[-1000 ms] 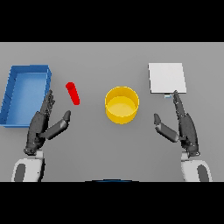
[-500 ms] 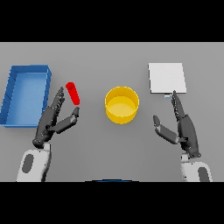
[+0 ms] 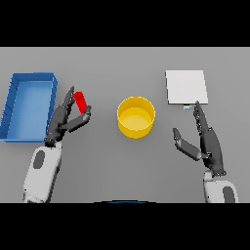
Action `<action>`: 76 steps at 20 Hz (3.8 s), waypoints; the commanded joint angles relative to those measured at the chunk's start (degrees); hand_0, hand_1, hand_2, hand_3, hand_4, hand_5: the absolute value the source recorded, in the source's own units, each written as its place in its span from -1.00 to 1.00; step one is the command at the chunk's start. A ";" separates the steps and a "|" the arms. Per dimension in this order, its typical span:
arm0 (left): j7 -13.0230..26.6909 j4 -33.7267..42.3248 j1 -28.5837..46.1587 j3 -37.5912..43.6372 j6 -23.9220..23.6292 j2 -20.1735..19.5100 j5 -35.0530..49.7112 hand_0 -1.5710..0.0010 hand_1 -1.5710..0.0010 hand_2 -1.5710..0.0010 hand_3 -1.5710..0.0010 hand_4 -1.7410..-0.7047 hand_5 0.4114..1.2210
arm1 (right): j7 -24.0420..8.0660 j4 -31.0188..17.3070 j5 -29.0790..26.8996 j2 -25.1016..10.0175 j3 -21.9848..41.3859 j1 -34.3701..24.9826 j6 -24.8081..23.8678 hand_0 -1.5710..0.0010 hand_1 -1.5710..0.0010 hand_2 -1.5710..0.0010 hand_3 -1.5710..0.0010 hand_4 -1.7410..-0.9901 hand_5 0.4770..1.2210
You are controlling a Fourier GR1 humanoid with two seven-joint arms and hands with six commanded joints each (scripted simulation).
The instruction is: Pick up the red beaker and tilt it to pour out 1 green nut into yellow bowl. Pick up the yellow bowl and place it on the metallic measuring scale.
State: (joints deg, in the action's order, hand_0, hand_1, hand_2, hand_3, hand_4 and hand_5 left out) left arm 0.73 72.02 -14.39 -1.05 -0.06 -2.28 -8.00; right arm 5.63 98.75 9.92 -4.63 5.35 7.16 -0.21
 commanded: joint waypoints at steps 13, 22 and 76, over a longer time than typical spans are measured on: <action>-5.14 -13.76 -10.85 2.56 0.12 -0.06 -0.41 1.00 1.00 1.00 1.00 -0.23 -0.23 | -0.44 1.04 -0.79 -0.26 -0.35 -0.16 0.30 1.00 1.00 1.00 1.00 0.16 -0.45; -7.94 -18.50 -13.84 4.19 -5.44 2.62 -2.32 -0.42 -0.43 -0.44 -0.44 -0.43 0.66 | -0.96 -0.21 -0.39 -0.11 -0.36 -1.30 0.13 1.00 1.00 1.00 1.00 0.20 -0.44; -3.62 -28.34 -56.97 -64.10 16.43 -11.46 -53.94 -1.00 -1.00 -1.00 -1.00 -0.99 1.00 | 0.03 -0.26 3.73 1.09 0.59 -0.52 -2.90 1.00 1.00 1.00 1.00 0.52 -0.60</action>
State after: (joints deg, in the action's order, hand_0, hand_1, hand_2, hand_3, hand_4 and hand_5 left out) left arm -2.89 43.69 -71.36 -65.14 16.37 -13.74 -61.81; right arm 5.66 98.48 13.65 -3.56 5.92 6.66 -3.13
